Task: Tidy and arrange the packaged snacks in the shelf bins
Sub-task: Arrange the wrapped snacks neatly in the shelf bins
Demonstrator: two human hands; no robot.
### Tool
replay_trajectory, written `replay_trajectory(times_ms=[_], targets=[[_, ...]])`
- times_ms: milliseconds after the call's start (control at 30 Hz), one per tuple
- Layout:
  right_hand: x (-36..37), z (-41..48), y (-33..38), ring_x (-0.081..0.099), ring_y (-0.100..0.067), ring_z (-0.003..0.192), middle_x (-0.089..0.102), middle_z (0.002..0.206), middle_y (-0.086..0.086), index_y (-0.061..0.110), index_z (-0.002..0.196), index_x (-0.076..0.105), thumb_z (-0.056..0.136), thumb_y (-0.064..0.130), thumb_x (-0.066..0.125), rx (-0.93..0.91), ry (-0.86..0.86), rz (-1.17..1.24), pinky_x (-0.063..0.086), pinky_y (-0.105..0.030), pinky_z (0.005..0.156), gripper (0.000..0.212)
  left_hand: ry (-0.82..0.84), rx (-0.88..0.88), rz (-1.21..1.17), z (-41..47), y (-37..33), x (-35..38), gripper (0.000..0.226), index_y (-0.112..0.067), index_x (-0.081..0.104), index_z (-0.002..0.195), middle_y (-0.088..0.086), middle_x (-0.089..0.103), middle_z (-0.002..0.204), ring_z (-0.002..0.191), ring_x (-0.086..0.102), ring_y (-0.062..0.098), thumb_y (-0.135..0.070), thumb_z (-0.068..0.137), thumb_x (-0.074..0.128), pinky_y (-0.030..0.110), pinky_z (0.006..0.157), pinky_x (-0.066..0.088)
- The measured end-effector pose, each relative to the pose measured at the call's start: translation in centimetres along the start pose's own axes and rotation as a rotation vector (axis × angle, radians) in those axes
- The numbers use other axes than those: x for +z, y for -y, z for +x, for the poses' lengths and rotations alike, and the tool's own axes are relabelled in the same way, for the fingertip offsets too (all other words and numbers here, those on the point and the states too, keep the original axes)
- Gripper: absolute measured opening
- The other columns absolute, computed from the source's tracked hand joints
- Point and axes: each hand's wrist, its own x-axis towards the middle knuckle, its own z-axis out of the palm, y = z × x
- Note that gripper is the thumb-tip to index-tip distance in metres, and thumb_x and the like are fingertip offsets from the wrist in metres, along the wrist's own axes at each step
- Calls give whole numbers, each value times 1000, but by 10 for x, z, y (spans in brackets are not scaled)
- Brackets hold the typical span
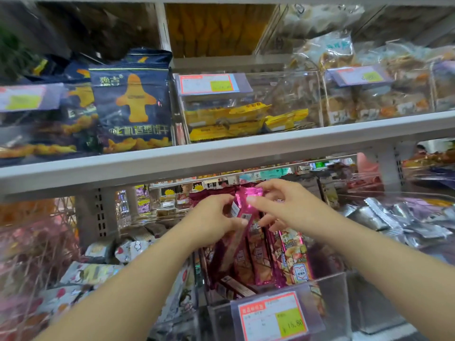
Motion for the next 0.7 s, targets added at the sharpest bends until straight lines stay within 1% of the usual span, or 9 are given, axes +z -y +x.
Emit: replay_trajectory(times_ms=[33,100,167,233,367,467,533,600,700], targets=[[4,2,1,70,-15,76,64,98,4,26,119,45,80,44,68,-19,-23,-46,58,-31,68,48,-89,63,129,-2,-1,1,20,-30,52,81,-12,59,78,67,55,3,-28,84,72,7,55,38],[9,6,3,67,-12,78,64,92,4,27,116,46,73,49,73,-60,-106,-119,56,-34,74,56,-197,156,225,-5,-3,6,33,-31,43,70,-10,54,71,64,49,8,-34,78,75,20,53,34],[9,11,5,61,-5,75,63,89,6,25,113,50,72,46,76,-100,-180,-149,49,-23,69,53,-250,202,228,-7,-4,8,36,-33,41,72,-10,52,71,64,47,4,-41,75,76,27,55,33],[7,14,8,55,-3,67,65,88,3,24,108,53,75,37,77,-135,-191,-168,41,-18,62,42,-218,175,123,-7,-6,5,34,-36,47,85,-10,56,79,70,52,5,-45,73,77,28,59,39],[0,13,12,54,-3,62,66,91,3,24,120,54,83,12,68,-119,-57,-107,41,-13,56,40,-8,100,-123,-4,-2,-3,59,-28,48,130,-10,59,117,97,63,9,-31,78,77,27,89,51],[-6,9,14,58,-2,68,63,101,7,29,131,48,88,5,61,-117,23,-101,44,-11,55,51,52,81,-165,-1,2,-3,62,-23,46,136,-9,58,122,100,63,10,-25,81,75,31,94,50],[-8,9,13,62,-10,84,58,113,7,32,134,46,90,3,58,-132,13,-139,52,-20,69,55,-15,78,-161,2,1,-1,59,-21,50,130,-9,59,109,93,61,8,-26,78,77,29,90,51],[-9,11,11,61,-18,96,55,117,10,35,134,46,89,1,57,-163,-13,-165,52,-32,81,58,-113,99,-107,3,-2,2,54,-23,51,120,-16,54,99,83,56,0,-31,75,79,15,77,46],[-12,13,7,62,-20,96,59,111,14,36,125,52,84,15,69,-225,-18,-132,53,-31,86,49,-161,152,-83,5,-5,8,44,-29,50,105,-16,58,91,73,53,-4,-32,73,81,6,62,41]])
